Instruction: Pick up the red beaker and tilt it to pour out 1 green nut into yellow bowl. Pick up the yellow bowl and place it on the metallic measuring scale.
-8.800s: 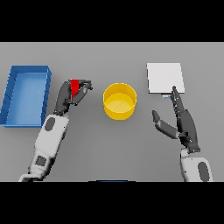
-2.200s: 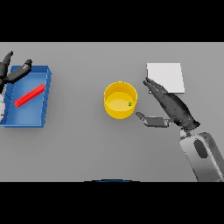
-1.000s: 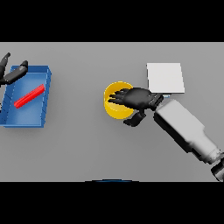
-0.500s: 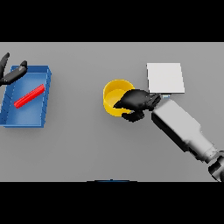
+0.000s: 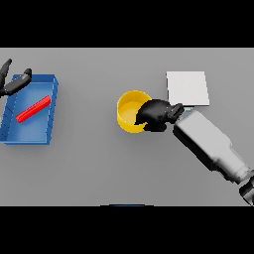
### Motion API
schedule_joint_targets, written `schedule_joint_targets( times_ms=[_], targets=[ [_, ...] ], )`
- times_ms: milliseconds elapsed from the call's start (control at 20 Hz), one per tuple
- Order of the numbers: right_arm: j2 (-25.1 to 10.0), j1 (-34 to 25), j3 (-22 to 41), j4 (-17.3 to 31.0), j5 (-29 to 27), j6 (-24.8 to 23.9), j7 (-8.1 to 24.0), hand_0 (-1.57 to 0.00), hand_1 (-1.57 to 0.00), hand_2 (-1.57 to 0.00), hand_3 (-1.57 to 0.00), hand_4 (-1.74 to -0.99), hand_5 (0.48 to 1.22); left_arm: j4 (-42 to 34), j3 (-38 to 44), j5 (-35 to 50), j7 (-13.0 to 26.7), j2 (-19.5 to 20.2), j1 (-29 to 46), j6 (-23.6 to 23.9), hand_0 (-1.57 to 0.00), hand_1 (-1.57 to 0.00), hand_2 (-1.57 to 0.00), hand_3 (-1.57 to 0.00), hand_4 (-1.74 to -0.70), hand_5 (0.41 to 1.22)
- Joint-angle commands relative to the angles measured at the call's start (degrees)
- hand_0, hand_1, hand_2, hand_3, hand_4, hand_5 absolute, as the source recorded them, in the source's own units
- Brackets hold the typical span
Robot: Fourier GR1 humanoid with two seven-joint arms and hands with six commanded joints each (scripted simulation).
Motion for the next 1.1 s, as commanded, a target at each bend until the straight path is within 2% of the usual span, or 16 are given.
schedule_joint_targets(
  times_ms=[0,300,400,650,700,750,850,1050],
  targets=[
    [-0.7,-0.3,-0.3,-1.1,-0.3,0.3,-0.4,-1.49,-1.49,-1.36,-1.20,-1.714,1.203,0.0,-0.2,0.1,0.5,-0.4,-0.2,-0.1,0.00,0.00,0.00,0.00,-0.79,0.704],
    [-3.9,-0.7,-2.8,-7.2,-2.7,4.8,3.0,-1.55,-1.55,-1.48,-1.16,-1.734,1.216,0.0,-0.3,-0.4,0.0,0.2,0.2,0.0,0.00,0.00,0.00,0.00,-0.77,0.705],
    [-5.2,-0.6,-3.7,-9.4,-3.2,5.7,4.3,-1.56,-1.56,-1.45,-1.20,-1.736,1.218,0.4,0.1,0.2,0.3,-0.2,-0.6,-0.1,0.00,0.00,0.00,0.00,-0.78,0.702],
    [-6.2,3.2,-4.9,-17.8,-4.0,7.4,10.6,-1.57,-1.57,-1.51,-1.18,-1.739,1.219,0.6,0.5,0.9,0.0,0.0,-0.9,-0.6,0.00,0.00,0.00,0.00,-0.80,0.704],
    [-6.7,3.0,-6.3,-18.6,-4.7,8.3,12.3,-1.52,-1.57,-1.52,-1.18,-1.740,1.219,0.7,0.6,1.0,-0.5,0.2,-0.7,-0.8,0.00,0.00,0.00,0.00,-0.80,0.704],
    [-6.9,2.9,-6.9,-18.7,-4.6,8.4,14.3,-1.53,-1.57,-1.52,-1.18,-1.740,1.220,-0.3,0.8,1.3,0.0,0.1,0.2,-0.5,0.00,0.00,0.00,0.00,-0.81,0.703],
    [-8.2,2.1,-8.3,-17.7,-4.4,7.1,14.4,-1.54,-1.57,-1.49,-1.18,-1.740,1.220,-0.6,0.7,1.7,0.6,-0.8,-0.1,-0.2,0.00,0.00,0.00,0.00,-0.82,0.717],
    [-10.7,0.6,-11.0,-13.6,-4.0,2.6,12.8,-1.56,-1.57,-1.53,-1.16,-1.741,1.221,-1.5,1.1,2.3,2.4,-0.7,0.2,-0.1,0.00,0.00,0.00,0.00,-0.84,0.737]
  ],
)
